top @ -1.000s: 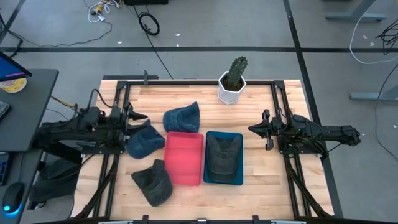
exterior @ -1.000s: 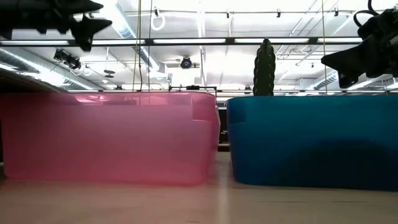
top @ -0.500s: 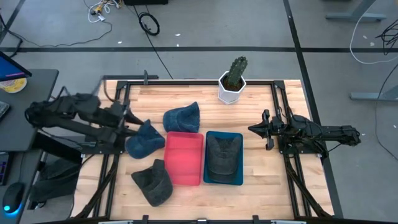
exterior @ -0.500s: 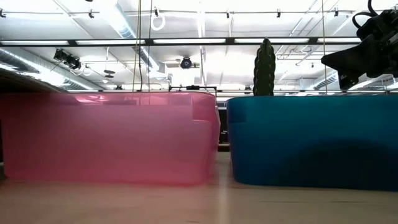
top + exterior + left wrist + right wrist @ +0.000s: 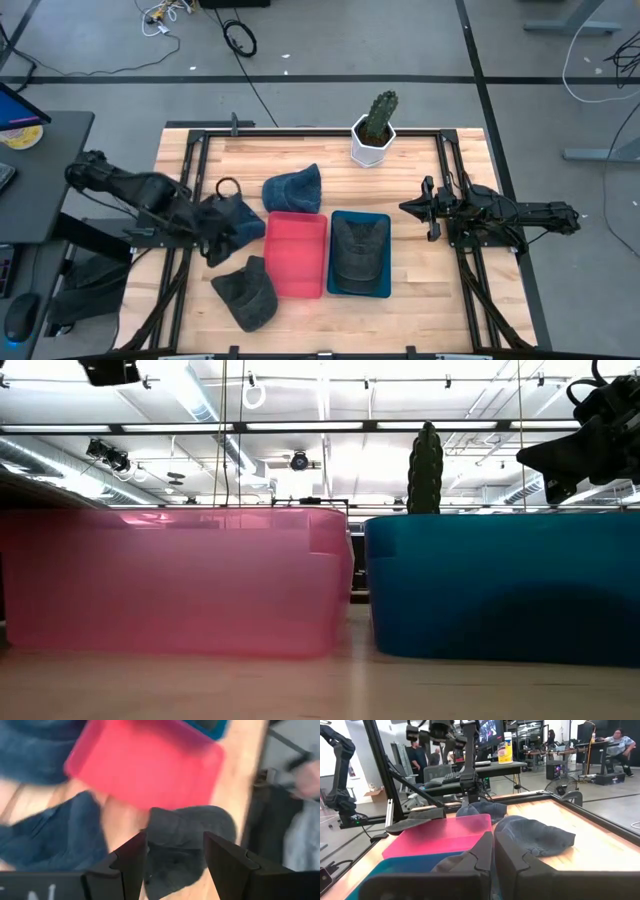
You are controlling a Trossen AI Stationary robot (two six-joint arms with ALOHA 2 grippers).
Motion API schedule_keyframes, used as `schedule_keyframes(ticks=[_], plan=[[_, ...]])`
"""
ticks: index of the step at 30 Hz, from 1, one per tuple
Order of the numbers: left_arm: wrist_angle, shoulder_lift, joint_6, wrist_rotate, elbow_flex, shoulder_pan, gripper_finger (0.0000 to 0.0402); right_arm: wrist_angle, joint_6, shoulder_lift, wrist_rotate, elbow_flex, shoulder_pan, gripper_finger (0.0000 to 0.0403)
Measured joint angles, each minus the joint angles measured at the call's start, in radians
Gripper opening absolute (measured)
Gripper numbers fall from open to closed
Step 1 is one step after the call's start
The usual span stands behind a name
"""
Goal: Pick & Place hat
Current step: Put the black cap in the blue bin
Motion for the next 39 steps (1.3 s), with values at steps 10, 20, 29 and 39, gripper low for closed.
schedule_keyframes(ticks=[10, 20, 29, 39], plan=[[-0.032, 0.073, -0.458, -0.214, 0.0, -0.284, 0.0197, 0.0, 0.0, 0.0, 0.0, 0.0, 0.0, 0.0021], [-0.014, 0.29, -0.657, -0.24, 0.0, -0.425, 0.0197, 0.0, 0.0, 0.0, 0.0, 0.0, 0.0, 0.0021], [0.028, 0.373, -0.654, -0.234, 0.0, -0.436, 0.0197, 0.0, 0.0, 0.0, 0.0, 0.0, 0.0, 0.0021], [0.05, 0.393, -0.636, -0.238, 0.0, -0.405, 0.0197, 0.0, 0.0, 0.0, 0.0, 0.0, 0.0, 0.0021]])
